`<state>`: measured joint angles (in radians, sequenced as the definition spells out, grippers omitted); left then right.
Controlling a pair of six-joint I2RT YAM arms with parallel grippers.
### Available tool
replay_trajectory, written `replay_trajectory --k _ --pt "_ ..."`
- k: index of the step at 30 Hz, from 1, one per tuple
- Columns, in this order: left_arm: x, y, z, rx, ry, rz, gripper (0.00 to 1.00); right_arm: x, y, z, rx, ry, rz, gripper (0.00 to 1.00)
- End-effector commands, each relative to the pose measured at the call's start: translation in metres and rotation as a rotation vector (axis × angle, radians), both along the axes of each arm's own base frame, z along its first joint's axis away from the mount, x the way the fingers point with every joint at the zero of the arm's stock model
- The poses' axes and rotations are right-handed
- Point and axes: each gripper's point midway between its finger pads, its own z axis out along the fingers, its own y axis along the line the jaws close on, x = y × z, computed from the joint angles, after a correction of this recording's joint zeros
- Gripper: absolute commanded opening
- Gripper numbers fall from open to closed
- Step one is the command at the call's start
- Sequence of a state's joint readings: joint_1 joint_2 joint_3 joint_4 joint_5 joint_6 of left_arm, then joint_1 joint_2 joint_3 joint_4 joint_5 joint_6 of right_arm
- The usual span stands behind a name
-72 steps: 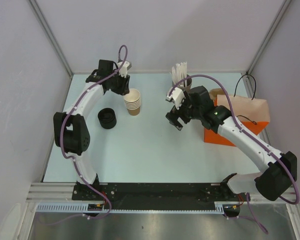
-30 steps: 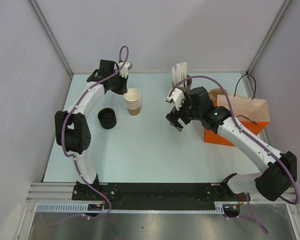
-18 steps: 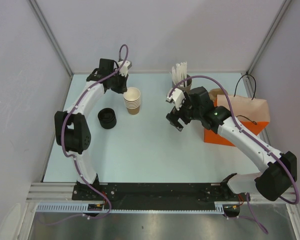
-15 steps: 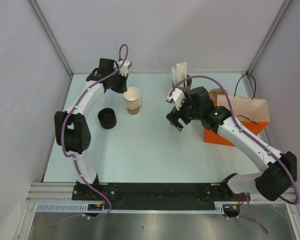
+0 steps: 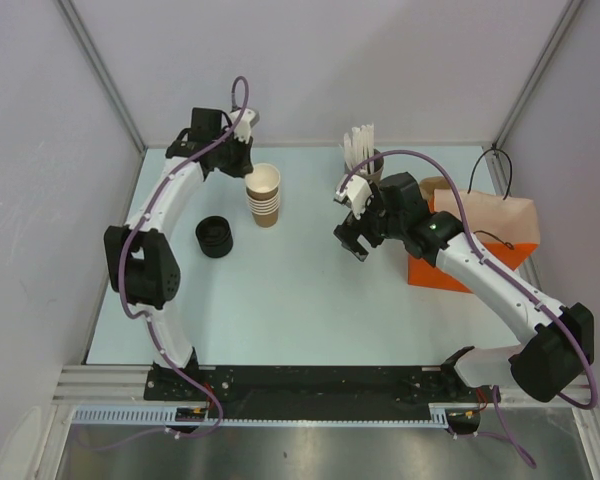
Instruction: Pack the takeout coffee
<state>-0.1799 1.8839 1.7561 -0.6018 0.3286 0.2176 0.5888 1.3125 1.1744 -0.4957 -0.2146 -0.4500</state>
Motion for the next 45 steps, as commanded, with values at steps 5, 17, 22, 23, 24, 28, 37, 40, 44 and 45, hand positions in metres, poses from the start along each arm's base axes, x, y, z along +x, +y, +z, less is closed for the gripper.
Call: replay_trajectory --k 5,17,22,23,24,28,37,40,44,45 --pt "-0.006 -0.004 0.081 -0.077 -0.146 -0.011 0.00 0.005 -0.002 0.012 0.016 -0.052 -0.006 1.00" --pt "-0.028 -0.010 0.133 -0.120 -0.221 -0.057 0.02 0.008 -0.007 0.019 0.034 -0.069 -0.026 1.00" --pt "-0.050 -0.024 0.141 -0.145 -0.222 -0.124 0.02 0.011 -0.013 0.024 0.043 -0.078 -0.050 1.00" --pt "-0.055 -0.026 0.136 -0.135 -0.215 -0.140 0.02 0.012 -0.014 0.025 0.046 -0.083 -0.057 1.00" --pt "-0.060 -0.035 0.134 -0.130 -0.211 -0.166 0.02 0.015 -0.017 0.025 0.044 -0.085 -0.071 1.00" --pt "-0.083 -0.057 0.124 -0.113 -0.199 -0.245 0.02 0.021 -0.027 0.032 0.058 -0.100 -0.115 1.00" --pt "-0.132 -0.115 0.063 -0.096 -0.108 -0.433 0.02 0.038 -0.062 0.051 0.108 -0.139 -0.242 1.00" --pt "-0.145 -0.128 0.035 -0.093 -0.068 -0.477 0.02 0.040 -0.072 0.057 0.129 -0.147 -0.272 1.00" --pt "-0.163 -0.140 -0.005 -0.086 0.010 -0.529 0.02 0.042 -0.078 0.061 0.140 -0.154 -0.290 1.00" --pt "-0.166 -0.142 -0.013 -0.082 0.029 -0.536 0.02 0.042 -0.078 0.061 0.140 -0.155 -0.288 1.00"
